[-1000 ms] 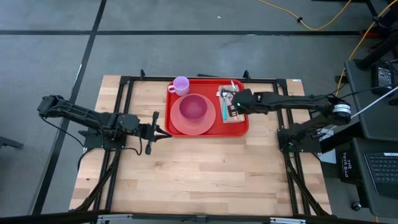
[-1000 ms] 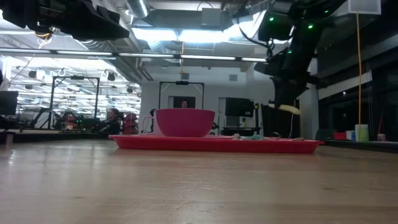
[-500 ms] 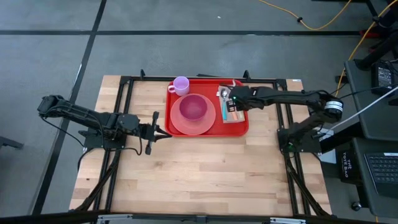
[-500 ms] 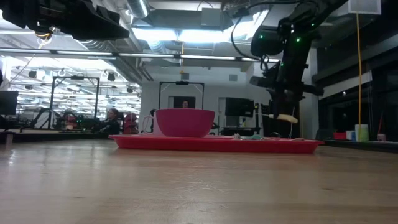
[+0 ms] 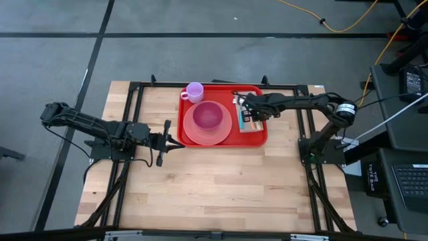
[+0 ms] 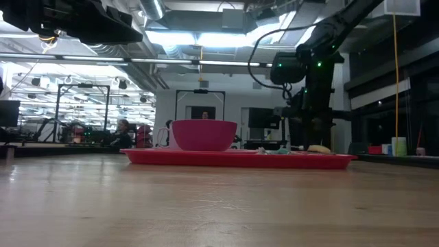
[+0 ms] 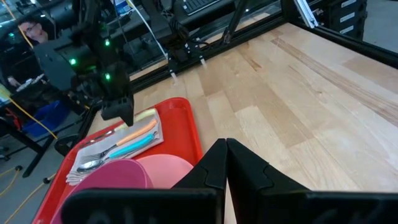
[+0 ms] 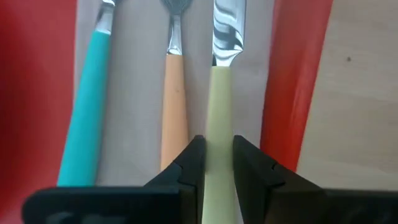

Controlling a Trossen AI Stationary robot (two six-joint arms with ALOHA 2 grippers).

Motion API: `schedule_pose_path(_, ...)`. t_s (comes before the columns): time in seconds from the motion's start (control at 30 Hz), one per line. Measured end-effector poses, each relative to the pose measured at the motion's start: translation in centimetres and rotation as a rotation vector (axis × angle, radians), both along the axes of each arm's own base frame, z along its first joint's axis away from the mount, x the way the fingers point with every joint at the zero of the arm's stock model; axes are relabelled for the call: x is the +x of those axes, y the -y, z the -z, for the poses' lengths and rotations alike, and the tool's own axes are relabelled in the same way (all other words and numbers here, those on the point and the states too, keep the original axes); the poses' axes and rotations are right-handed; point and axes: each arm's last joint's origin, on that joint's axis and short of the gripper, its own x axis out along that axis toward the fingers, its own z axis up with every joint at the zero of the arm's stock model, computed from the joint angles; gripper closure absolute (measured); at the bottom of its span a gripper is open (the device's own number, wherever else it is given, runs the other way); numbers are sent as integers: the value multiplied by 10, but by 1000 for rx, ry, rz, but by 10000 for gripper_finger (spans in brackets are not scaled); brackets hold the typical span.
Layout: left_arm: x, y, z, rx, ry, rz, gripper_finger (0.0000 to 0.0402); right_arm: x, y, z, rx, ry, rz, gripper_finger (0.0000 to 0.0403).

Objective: Set up tray
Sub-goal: Put the yellow dinner knife to the right side of the orange fork on the light brown table napkin on the red tray

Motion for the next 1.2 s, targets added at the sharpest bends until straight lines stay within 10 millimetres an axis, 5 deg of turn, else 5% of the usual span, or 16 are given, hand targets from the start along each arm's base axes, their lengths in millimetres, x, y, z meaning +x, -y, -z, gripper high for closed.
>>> schedule_pose_path(1.2, 0, 0, 0, -9, -5, -3, 399, 1, 8, 14, 58, -7, 20, 303)
